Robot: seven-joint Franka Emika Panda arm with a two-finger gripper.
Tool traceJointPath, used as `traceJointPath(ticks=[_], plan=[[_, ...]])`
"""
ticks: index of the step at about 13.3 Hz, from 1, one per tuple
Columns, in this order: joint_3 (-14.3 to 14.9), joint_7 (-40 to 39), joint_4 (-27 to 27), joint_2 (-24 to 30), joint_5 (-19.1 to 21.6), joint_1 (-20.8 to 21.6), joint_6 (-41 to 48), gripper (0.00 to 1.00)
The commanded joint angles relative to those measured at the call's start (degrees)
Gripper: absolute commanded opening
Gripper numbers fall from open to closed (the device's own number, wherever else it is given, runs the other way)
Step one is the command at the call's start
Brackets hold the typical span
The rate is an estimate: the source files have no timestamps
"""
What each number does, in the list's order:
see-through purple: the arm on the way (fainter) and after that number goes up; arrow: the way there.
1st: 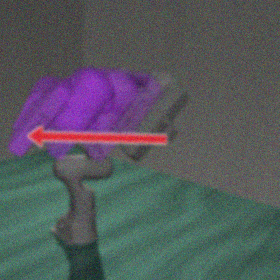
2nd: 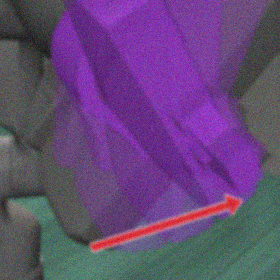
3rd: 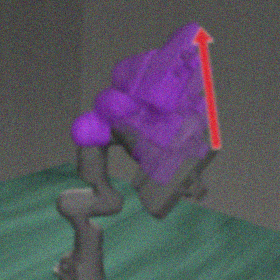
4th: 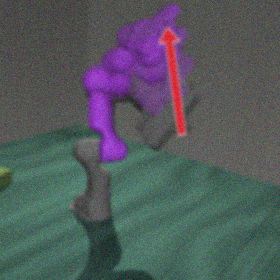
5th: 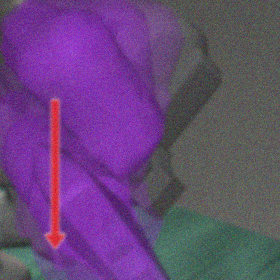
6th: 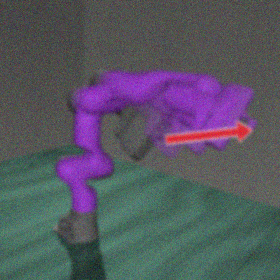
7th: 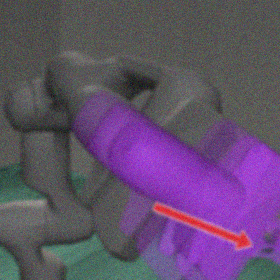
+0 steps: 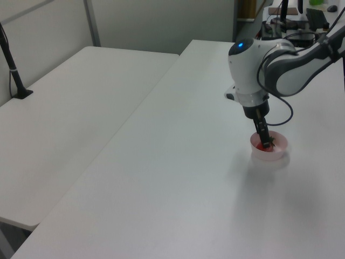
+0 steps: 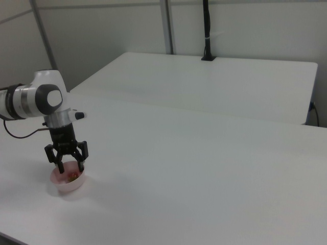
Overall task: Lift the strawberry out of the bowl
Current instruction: 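Close the gripper on the red strawberry inside the pink bowl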
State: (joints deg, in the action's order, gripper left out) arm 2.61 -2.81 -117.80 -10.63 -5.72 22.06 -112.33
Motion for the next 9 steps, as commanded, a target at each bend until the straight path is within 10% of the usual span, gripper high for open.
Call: traceJointPath(ticks=[1, 5, 9], plan=[[0.03, 0.00, -0.77, -2.11, -2.45, 1.93, -3.15, 0.75], [0.03, -0.61, -0.94, -2.38, -3.25, 1.93, -2.98, 0.74], [-0.06, -0.61, -1.21, -2.21, -3.25, 1.93, -2.63, 0.42]])
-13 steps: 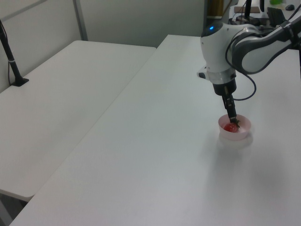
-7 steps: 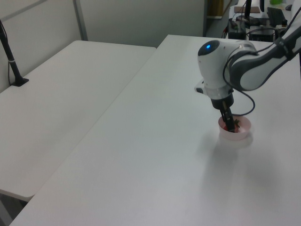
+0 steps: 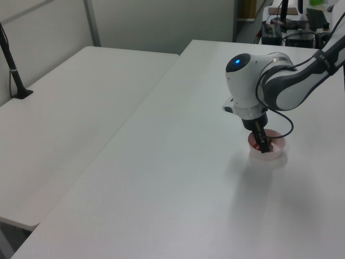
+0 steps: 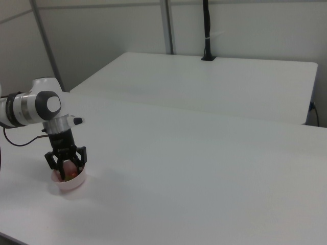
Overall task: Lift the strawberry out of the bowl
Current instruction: 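Close the gripper on the red strawberry inside the pink bowl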
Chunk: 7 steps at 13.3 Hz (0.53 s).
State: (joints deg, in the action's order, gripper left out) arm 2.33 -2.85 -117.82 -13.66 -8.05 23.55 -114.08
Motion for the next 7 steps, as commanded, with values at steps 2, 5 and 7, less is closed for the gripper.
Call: traceJointPath(ticks=[2, 5, 7], plan=[[0.22, -0.66, -1.19, 1.01, -0.91, 0.45, -0.62, 0.31], [0.22, -0.57, -1.01, 1.36, -0.56, 0.18, -0.27, 0.31], [0.22, -0.66, -0.40, 1.97, -0.12, -0.17, 1.22, 0.31]])
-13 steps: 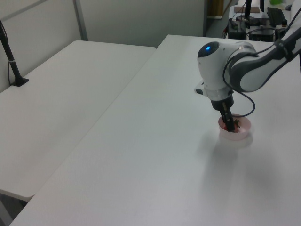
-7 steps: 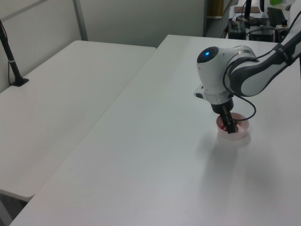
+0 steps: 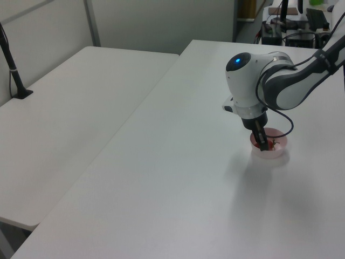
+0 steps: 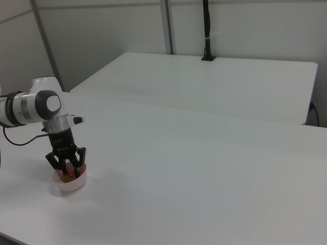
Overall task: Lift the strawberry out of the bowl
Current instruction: 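Close the gripper on the red strawberry inside the pink bowl, then lift the strawberry out of the bowl and carry it beside the bowl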
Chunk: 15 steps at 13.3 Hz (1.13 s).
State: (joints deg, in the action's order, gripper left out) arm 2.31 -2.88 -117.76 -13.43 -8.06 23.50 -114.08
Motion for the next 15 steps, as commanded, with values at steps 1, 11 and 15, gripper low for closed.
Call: traceJointPath(ticks=[1, 11, 15], plan=[[0.15, -0.90, -0.11, 2.44, 0.06, -0.12, 1.57, 0.31], [9.17, -18.81, 6.14, 7.11, 4.02, -6.10, 11.95, 0.31], [18.06, -26.64, 2.89, 6.06, 1.39, -6.72, 10.55, 0.32]])
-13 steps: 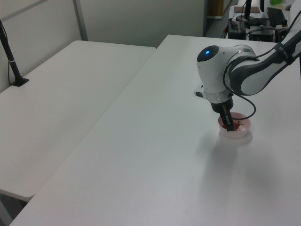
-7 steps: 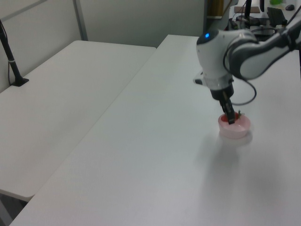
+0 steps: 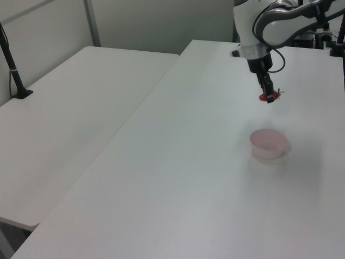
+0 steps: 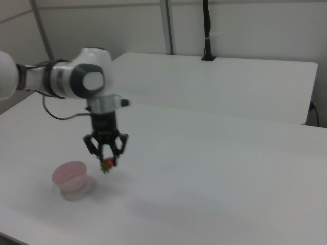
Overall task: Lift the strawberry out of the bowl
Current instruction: 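Lift the strawberry out of the bowl and carry it beside the bowl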
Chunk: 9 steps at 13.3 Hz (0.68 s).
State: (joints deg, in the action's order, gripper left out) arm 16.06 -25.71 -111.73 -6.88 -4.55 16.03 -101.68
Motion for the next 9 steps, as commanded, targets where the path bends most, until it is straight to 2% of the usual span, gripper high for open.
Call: traceJointPath(ticks=[1, 4, 6, 7, 8, 9], plan=[[5.20, -4.00, -4.36, -1.20, -2.74, 0.76, -3.69, 0.32], [5.65, -3.39, -9.37, -4.97, -3.97, -0.12, -11.95, 0.36], [5.56, -2.42, -9.65, -5.52, -4.06, 0.05, -12.40, 0.38], [5.56, -2.42, -9.65, -5.60, -4.06, 0.05, -12.49, 0.53], [5.56, -2.24, -9.56, -5.52, -4.06, -0.03, -12.41, 0.92], [5.64, -1.37, -9.30, -4.99, -4.06, -0.03, -11.88, 1.00]])
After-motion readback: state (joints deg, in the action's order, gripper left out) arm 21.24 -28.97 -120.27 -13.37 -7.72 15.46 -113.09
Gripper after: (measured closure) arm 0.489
